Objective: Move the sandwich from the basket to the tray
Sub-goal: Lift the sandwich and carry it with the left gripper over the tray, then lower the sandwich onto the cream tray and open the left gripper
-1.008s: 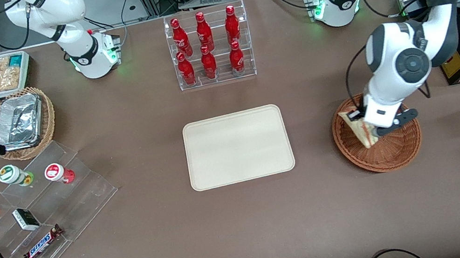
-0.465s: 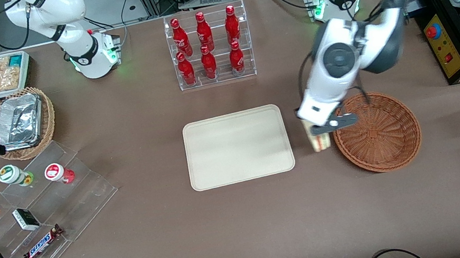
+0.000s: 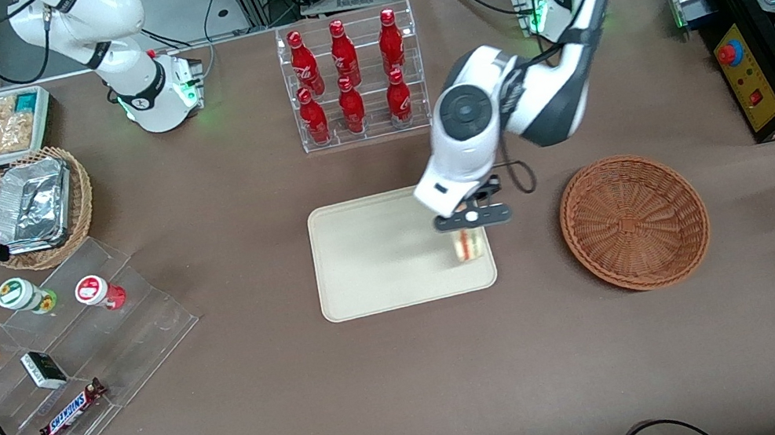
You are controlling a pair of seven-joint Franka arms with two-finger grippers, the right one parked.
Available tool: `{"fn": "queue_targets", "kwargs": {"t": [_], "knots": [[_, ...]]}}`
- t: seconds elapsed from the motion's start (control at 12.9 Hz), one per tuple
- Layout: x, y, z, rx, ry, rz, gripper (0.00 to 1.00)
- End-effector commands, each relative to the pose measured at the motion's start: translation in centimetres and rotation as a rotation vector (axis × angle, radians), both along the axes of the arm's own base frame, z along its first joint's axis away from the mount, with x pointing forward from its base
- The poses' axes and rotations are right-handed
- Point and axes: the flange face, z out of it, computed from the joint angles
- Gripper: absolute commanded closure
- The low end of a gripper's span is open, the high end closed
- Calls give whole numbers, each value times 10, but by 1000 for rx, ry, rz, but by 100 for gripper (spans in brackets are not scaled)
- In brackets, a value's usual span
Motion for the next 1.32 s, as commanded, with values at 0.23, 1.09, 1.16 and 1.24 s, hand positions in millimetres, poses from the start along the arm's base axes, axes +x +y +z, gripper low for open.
{"fn": "queue_targets", "kwargs": {"t": [0.23,1.09,1.16,1.24], "knots": [[0,-87,-24,-41,30,16,100],[2,-109,-72,-42,75,24,100],[1,-109,-78,-39,81,25,100],[1,-109,-80,-37,82,31,100]]}}
